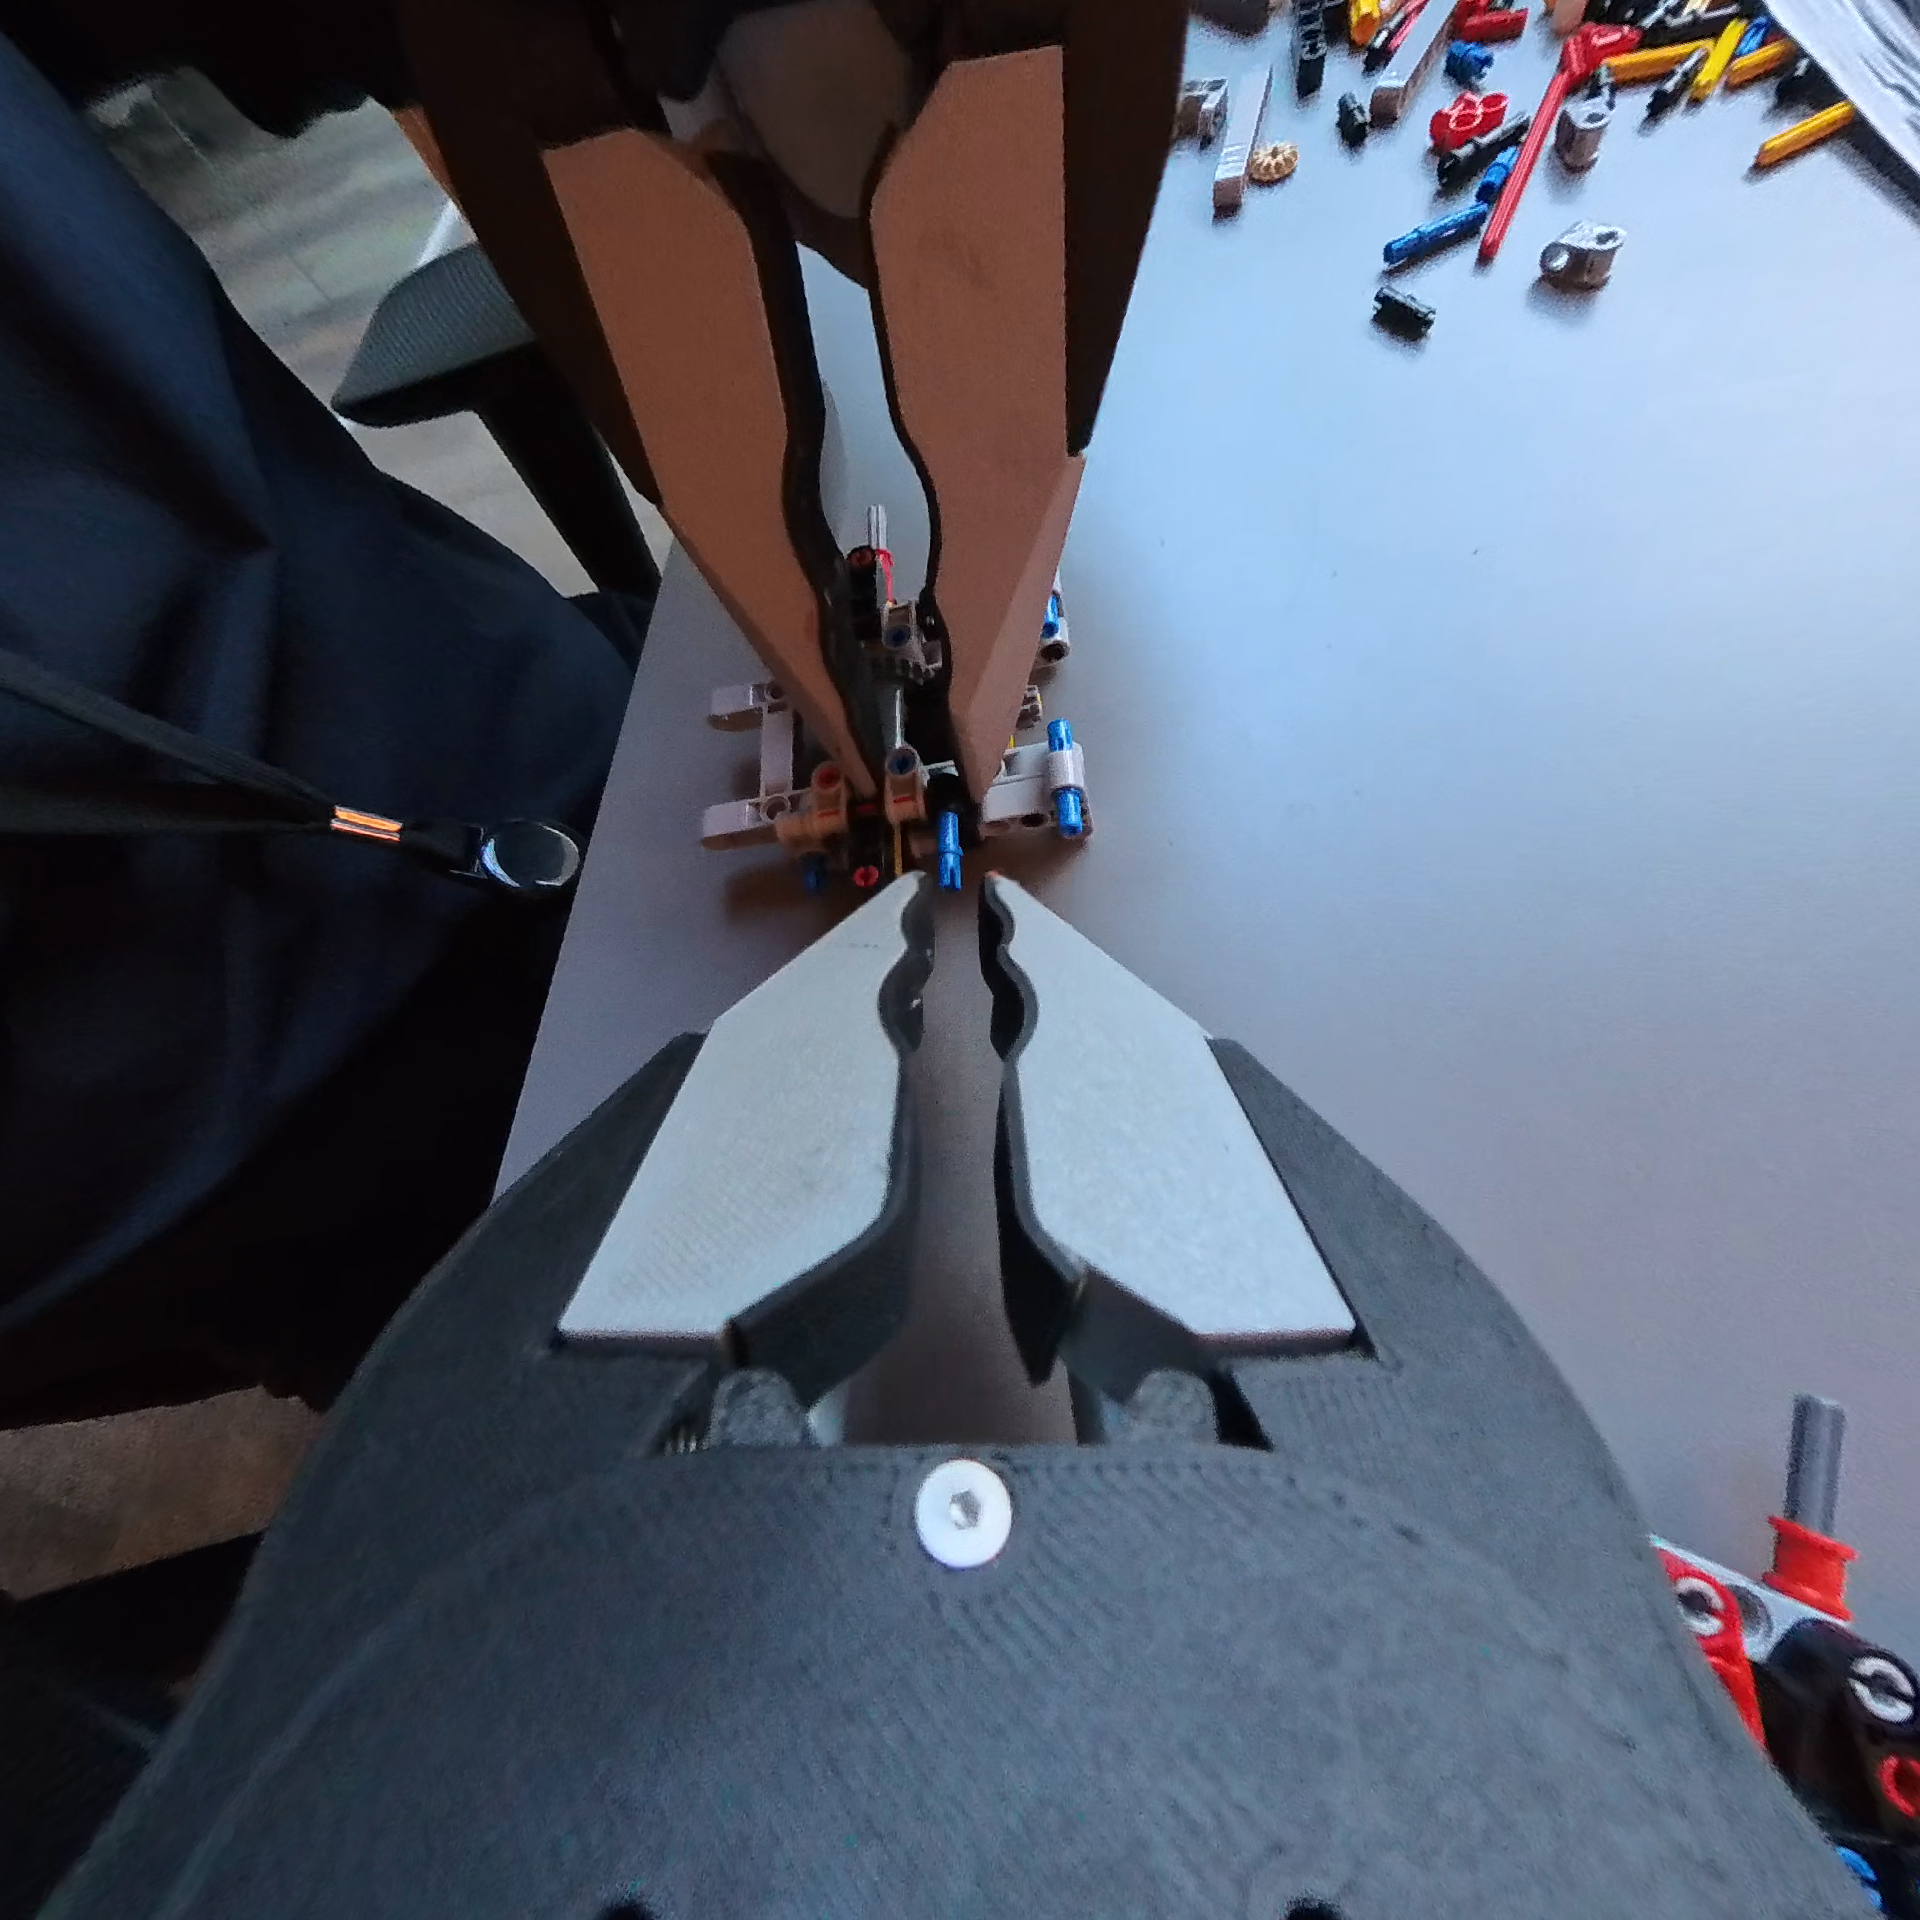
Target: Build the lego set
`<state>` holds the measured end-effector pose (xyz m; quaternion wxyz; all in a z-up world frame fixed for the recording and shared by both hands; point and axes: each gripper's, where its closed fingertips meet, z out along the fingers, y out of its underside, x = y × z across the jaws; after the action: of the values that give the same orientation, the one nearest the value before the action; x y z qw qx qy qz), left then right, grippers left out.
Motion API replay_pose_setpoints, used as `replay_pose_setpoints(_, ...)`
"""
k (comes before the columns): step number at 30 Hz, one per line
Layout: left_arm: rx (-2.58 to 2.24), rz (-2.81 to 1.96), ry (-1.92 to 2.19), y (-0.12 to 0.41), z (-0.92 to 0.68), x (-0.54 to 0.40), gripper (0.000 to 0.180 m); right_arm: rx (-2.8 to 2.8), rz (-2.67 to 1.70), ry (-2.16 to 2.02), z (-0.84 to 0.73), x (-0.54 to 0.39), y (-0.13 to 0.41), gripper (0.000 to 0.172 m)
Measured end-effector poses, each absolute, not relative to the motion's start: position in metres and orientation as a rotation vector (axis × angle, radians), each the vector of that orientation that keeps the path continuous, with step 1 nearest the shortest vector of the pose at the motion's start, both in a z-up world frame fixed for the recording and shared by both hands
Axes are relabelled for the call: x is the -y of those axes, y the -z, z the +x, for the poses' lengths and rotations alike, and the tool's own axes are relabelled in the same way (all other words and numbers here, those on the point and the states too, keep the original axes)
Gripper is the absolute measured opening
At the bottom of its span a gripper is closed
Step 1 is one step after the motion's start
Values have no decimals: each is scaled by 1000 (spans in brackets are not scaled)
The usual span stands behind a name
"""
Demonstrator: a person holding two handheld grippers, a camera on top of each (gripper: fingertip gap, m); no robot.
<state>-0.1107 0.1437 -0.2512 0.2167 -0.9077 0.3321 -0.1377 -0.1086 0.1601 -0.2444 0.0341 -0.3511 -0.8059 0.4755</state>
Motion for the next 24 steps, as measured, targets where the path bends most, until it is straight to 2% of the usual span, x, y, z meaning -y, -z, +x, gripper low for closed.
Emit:
replay_pose_setpoints(10, -916, -2498, 371, 251, -110, -147, 13, 2497, -1103, -1467, -108, -160, 247, 9)
replay_pose_setpoints(13, -918, -2487, 372, 251, -109, -148, 13, 2510, -1103, -1451, -108, -160, 249, 1)
replay_pose_setpoints(24, -945, -2476, 372, 251, -109, -146, 13, 2524, -1081, -1416, -108, -158, 249, 0)
